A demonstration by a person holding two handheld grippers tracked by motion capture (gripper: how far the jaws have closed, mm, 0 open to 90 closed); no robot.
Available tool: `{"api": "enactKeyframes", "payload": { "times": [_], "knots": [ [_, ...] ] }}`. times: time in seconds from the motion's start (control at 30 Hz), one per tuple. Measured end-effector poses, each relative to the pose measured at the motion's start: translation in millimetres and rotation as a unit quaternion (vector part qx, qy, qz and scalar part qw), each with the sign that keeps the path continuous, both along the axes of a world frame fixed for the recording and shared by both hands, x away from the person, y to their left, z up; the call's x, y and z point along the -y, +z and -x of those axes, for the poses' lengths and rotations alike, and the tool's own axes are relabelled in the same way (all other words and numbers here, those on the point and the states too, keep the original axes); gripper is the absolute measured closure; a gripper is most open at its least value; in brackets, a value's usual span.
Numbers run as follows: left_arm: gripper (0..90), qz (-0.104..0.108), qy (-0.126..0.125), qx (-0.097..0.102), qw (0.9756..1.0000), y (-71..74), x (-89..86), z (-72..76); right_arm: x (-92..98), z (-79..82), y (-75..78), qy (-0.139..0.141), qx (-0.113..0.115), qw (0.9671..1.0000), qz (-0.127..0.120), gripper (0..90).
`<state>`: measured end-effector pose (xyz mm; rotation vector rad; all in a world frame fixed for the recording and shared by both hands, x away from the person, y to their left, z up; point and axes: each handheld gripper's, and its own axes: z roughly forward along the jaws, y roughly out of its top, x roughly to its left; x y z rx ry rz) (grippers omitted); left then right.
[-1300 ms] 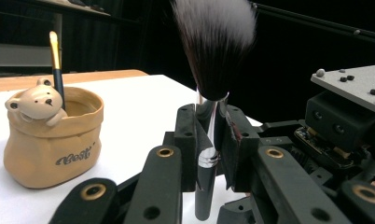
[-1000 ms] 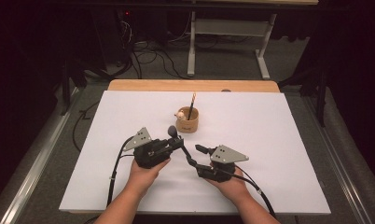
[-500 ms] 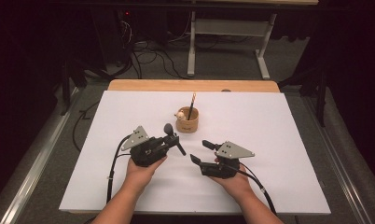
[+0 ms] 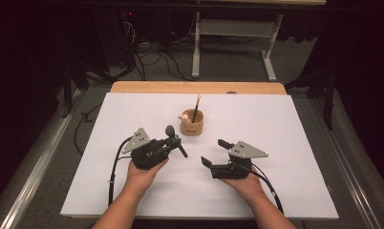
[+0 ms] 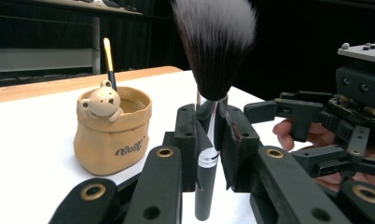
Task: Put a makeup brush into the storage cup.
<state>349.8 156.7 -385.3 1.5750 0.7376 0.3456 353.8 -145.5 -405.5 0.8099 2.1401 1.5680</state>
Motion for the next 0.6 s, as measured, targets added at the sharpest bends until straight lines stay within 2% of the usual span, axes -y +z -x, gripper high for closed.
{"api": "enactKeyframes", "payload": {
  "times": [0.27, 0.47, 0.6],
  "knots": [
    [77.8, -0.003, 0.013, 0.003, 0.9999, 1.8, -4.9, -0.3, 9.5, 1.7, 3.0, -0.01, 0.0, 0.9999, -0.008, 8.5],
    [77.8, -0.005, 0.027, 0.009, 0.9996, 4.0, -10.8, -0.4, 14.5, 2.5, 3.7, -0.02, 0.002, 0.9998, 0.002, 2.1],
    [77.8, -0.008, 0.035, 0.01, 0.9993, 4.8, -13.0, -0.5, 17.9, 2.4, 3.4, -0.021, 0.002, 0.9997, 0.009, 1.3]
  ]
}}
